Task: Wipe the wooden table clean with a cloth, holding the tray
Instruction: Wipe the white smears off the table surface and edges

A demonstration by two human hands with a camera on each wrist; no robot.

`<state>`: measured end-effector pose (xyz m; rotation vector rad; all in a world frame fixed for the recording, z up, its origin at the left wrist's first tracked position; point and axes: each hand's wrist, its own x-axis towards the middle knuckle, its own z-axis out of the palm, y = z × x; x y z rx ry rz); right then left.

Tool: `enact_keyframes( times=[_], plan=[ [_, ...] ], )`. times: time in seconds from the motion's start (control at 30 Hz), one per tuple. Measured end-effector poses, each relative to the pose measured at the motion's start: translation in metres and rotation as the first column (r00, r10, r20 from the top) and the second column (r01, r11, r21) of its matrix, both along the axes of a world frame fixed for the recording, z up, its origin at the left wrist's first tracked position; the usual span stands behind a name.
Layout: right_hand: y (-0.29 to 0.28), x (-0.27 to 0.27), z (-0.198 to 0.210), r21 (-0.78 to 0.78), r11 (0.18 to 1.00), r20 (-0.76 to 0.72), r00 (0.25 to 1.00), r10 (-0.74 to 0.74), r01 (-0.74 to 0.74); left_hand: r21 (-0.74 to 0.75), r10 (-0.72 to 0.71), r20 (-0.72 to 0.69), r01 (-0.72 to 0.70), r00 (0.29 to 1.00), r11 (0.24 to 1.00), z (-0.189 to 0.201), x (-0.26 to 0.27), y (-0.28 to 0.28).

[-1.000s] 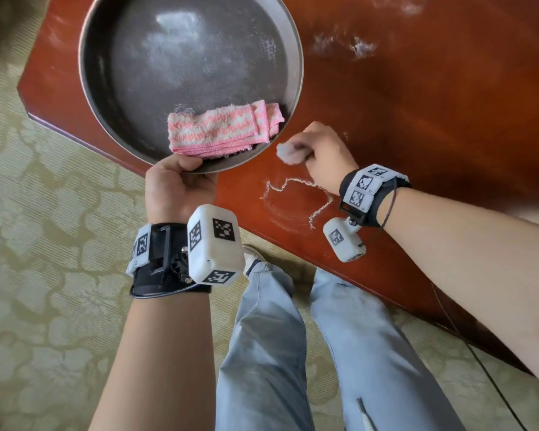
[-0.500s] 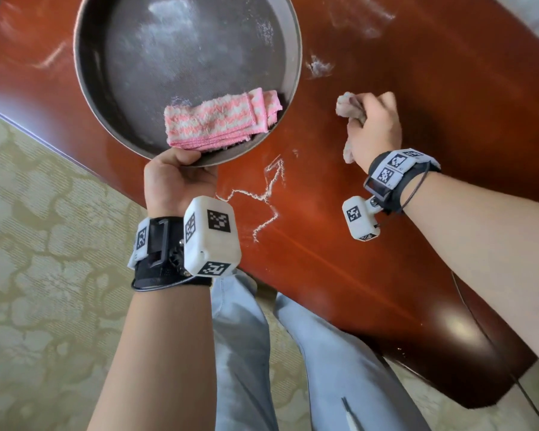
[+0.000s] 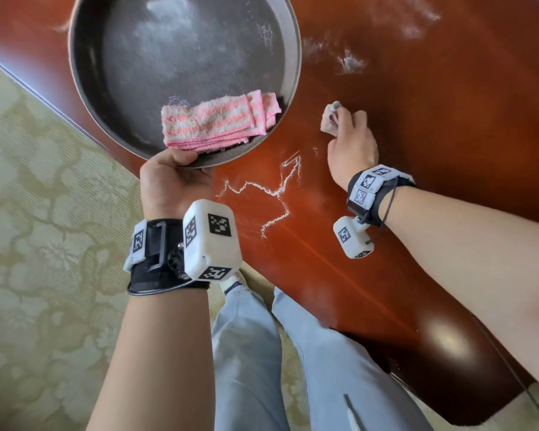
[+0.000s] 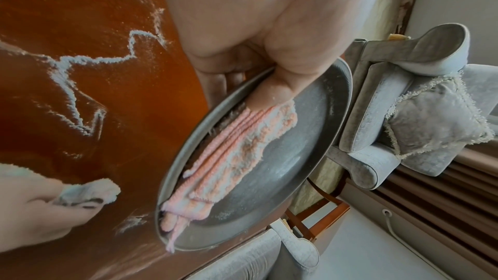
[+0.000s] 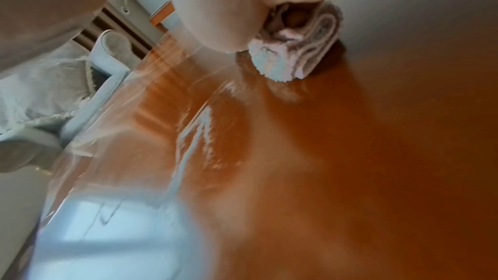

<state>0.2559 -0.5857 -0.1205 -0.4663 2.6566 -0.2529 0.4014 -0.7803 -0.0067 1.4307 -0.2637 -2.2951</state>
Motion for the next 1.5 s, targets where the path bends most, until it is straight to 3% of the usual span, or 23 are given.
enact_keyframes(
  times=[0.2,0.53,0.6,0.7,0.83,0.97,1.13,1.27,1.5],
  plan=[
    [-0.037,0.035,0.001,-0.050,0.976,0.139,0.966,0.217,-0.212,0.000,0.045,-0.022,-0.045,0.999,0.999,0.001,0.015,-0.018],
    [-0.036,0.075,0.000,-0.157,0.839,0.219,0.811,0.543,-0.520,-0.038,0.033,-0.045,-0.035,0.998,0.999,0.011,0.018,-0.018],
    [-0.036,0.075,0.002,-0.176,0.846,0.241,0.811,0.533,-0.504,-0.040,0.033,-0.044,-0.034,0.999,0.999,0.009,0.016,-0.014],
    [-0.042,0.058,0.010,-0.215,0.913,0.300,0.866,0.400,-0.347,-0.027,0.036,-0.044,-0.037,0.998,0.999,0.006,0.014,-0.009],
    [-0.037,0.010,0.015,-0.282,0.953,0.125,0.981,0.149,-0.109,-0.024,0.068,-0.026,-0.068,0.997,0.997,0.002,0.015,-0.003],
    [-0.020,-0.031,0.012,-0.302,0.953,0.018,1.000,0.025,-0.019,-0.014,0.078,-0.020,-0.078,0.997,0.997,0.000,0.017,-0.003],
    [-0.024,-0.032,-0.002,-0.101,0.990,-0.041,0.995,0.096,-0.099,-0.010,0.091,-0.031,-0.091,0.995,0.996,-0.002,0.022,-0.007],
    [-0.042,-0.013,-0.004,-0.042,0.988,-0.043,0.988,0.146,-0.148,0.010,0.119,-0.022,-0.119,0.993,0.993,-0.005,0.029,-0.015],
    [-0.066,0.017,0.003,-0.031,0.947,0.156,0.934,0.322,-0.321,0.013,0.160,-0.014,-0.160,0.987,0.987,-0.004,0.038,-0.023]
  ],
)
